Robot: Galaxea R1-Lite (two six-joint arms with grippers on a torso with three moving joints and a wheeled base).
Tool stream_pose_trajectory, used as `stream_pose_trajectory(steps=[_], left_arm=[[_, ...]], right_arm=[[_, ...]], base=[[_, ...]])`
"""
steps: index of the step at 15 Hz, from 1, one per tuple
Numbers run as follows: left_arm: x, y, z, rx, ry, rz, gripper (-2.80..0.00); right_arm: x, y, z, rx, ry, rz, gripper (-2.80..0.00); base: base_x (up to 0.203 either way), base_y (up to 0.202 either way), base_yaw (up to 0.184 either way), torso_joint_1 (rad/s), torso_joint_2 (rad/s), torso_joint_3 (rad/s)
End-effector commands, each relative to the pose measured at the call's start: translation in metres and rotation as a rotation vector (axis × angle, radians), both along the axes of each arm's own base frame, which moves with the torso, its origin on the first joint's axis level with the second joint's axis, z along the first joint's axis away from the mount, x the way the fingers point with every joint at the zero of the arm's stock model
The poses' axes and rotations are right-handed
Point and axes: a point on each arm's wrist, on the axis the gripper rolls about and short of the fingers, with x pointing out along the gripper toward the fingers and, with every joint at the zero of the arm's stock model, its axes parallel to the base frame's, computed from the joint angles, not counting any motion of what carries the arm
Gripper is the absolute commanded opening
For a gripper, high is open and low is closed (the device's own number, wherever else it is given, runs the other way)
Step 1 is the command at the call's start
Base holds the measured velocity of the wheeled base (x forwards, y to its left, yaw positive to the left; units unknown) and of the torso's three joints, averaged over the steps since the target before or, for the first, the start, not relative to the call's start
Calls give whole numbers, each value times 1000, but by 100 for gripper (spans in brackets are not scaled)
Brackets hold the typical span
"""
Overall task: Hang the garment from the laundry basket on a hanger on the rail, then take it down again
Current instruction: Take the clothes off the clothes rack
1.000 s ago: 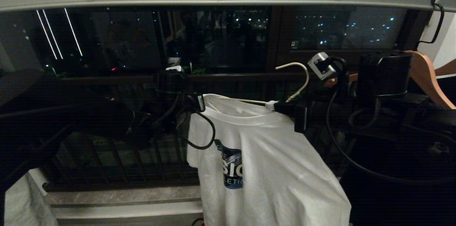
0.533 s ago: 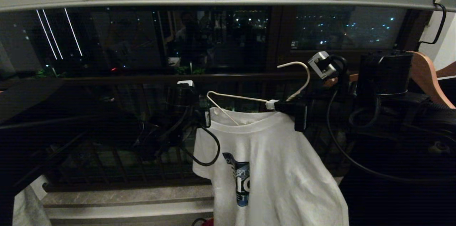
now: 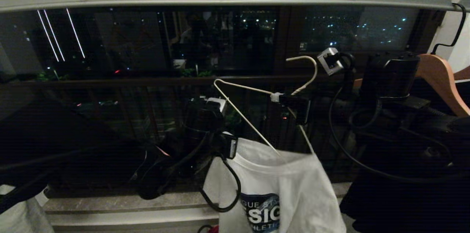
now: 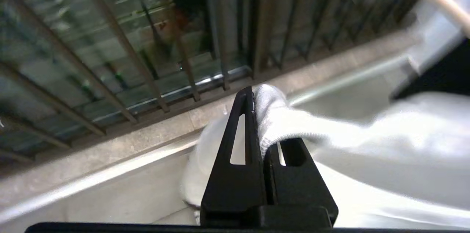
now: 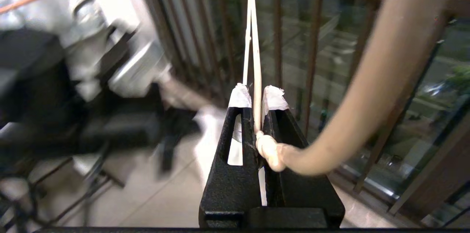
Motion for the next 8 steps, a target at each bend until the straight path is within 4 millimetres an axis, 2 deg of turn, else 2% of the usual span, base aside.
stream_pose_trajectory(steps=[1, 8], left_arm=[[-17, -4, 4, 12, -8, -41, -280], [-20, -6, -1, 37, -2, -59, -280]], right_arm=[[8, 3, -7, 13, -5, -15, -280], [23, 2, -9, 27, -30, -116, -280]], base=[[0, 0, 0, 0, 0, 0], [0, 0, 0, 0, 0, 0]])
